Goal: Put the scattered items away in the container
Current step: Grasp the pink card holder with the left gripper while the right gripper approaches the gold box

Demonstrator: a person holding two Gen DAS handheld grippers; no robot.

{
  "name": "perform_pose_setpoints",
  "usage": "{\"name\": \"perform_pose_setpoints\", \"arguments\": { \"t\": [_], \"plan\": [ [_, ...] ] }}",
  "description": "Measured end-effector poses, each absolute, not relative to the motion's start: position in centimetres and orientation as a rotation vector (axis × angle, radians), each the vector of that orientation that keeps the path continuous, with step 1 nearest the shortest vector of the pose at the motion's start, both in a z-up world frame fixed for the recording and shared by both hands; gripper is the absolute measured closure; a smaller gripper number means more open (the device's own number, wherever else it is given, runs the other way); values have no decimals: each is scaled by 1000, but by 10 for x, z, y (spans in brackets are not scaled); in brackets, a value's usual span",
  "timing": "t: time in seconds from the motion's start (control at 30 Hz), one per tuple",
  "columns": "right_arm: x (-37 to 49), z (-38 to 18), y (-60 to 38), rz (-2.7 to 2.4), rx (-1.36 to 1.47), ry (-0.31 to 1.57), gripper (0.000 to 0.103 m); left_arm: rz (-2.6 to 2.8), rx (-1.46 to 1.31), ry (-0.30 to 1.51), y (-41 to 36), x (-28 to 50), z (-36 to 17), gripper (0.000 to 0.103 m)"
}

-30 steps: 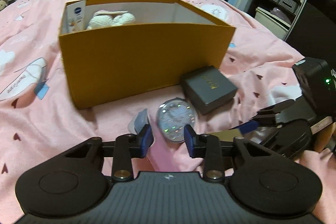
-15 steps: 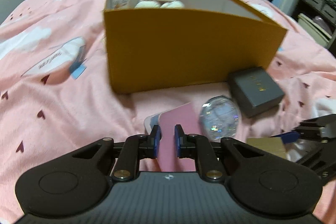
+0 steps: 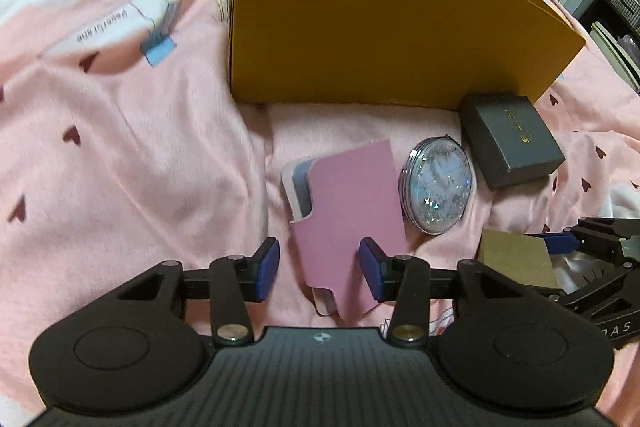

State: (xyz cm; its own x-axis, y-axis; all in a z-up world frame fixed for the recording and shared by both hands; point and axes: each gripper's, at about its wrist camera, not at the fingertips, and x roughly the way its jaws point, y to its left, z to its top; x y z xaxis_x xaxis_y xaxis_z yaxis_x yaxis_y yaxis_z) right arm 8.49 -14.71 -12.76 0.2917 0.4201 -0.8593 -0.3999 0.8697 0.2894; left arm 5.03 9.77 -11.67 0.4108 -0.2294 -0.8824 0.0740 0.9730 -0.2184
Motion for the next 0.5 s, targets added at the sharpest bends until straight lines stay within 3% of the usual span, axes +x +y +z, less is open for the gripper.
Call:
{"name": "perform_pose_setpoints", "arguments": {
  "t": [0.23, 0.4, 0.5],
  "plan": [
    [86, -127, -147, 547, 22, 1154, 16, -229, -210, 1155, 100, 60, -128, 46],
    [89, -127, -148, 550, 25, 1162, 15, -247, -178, 1160, 90, 65, -134, 34],
    [90, -126, -145, 549, 25, 1163, 15, -242, -167, 1150, 90, 61, -130, 41]
  ]
}}
